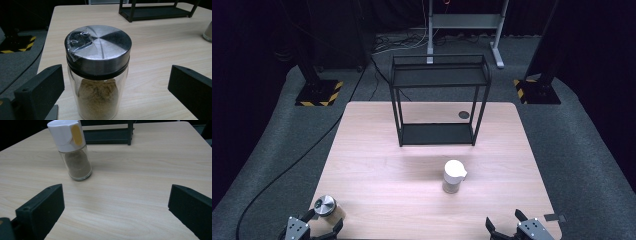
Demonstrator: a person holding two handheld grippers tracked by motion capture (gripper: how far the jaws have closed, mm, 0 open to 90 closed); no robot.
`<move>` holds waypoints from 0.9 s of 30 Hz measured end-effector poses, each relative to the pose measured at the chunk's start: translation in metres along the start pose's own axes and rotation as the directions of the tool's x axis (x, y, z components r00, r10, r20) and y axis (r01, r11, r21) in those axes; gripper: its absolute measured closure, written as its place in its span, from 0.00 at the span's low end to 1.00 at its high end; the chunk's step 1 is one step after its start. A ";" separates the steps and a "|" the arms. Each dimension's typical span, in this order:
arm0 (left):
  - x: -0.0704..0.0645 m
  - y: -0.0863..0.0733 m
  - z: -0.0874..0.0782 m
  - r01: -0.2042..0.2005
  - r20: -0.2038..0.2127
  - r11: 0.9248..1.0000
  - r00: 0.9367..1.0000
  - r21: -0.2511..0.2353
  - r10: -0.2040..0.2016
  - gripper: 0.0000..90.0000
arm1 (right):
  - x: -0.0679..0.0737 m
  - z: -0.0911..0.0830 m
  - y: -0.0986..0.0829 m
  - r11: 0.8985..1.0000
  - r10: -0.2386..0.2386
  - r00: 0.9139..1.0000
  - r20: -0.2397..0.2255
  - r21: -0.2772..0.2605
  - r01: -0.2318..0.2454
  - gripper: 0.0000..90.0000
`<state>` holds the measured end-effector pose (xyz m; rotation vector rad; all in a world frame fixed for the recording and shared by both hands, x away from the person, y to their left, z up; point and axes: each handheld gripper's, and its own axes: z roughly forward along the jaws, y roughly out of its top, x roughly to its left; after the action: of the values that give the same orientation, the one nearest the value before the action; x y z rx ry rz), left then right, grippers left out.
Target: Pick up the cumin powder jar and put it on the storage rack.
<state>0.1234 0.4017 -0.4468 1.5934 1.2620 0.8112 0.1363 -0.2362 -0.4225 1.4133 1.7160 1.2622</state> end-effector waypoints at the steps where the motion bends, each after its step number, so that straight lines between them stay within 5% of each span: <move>1: -0.001 0.000 0.001 -0.008 -0.006 1.000 1.000 0.002 0.008 0.00 | 0.000 0.000 0.000 1.000 0.001 1.000 0.001 0.001 -0.001 0.00; 11: -0.006 -0.015 0.014 -0.032 -0.038 0.999 0.999 0.008 0.032 0.00 | 0.003 0.004 -0.001 1.000 -0.007 1.000 -0.005 0.005 0.007 0.00; 27: 0.005 -0.012 0.043 -0.023 -0.055 1.000 0.998 -0.009 0.022 0.00 | 0.006 0.003 -0.004 1.000 -0.010 1.000 0.015 -0.011 0.011 0.00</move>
<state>0.1587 0.3962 -0.4739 1.5898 1.2793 0.8796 0.1358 -0.2296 -0.4264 1.4019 1.7014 1.2509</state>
